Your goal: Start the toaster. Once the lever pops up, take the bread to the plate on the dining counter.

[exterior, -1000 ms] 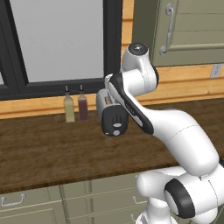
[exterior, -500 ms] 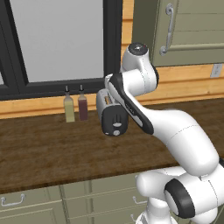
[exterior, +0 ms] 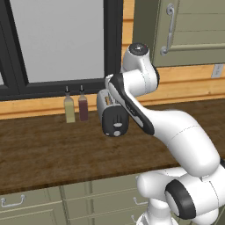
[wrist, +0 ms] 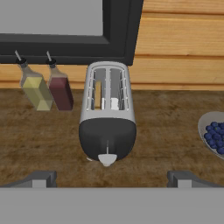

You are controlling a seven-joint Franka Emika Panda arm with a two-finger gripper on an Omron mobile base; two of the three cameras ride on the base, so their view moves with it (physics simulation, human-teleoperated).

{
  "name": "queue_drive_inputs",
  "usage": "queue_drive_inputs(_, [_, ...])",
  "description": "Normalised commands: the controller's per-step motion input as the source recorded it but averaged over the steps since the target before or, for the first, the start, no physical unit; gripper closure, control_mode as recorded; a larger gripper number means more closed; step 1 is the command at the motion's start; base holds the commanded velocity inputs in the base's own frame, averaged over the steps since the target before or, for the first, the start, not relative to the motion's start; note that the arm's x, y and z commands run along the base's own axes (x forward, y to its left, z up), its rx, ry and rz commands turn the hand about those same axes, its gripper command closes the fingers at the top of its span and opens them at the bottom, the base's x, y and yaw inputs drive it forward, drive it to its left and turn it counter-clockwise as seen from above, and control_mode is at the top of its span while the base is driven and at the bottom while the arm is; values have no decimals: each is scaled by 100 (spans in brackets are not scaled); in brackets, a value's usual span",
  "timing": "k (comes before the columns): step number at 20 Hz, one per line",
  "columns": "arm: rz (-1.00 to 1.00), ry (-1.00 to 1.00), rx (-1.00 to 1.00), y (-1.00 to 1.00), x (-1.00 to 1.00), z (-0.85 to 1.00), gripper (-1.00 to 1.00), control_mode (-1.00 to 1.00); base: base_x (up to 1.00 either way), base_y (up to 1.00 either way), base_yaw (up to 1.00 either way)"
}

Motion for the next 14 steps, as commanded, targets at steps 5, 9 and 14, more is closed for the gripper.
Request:
queue_drive_inputs(5, [0,0,0,0,0,0,-100,-100,0,0,0])
queue_drive_inputs(9, [0,0,0,0,0,0,-100,-100,0,0,0])
queue_drive_inputs(14, [0,0,0,0,0,0,-100,-100,0,0,0])
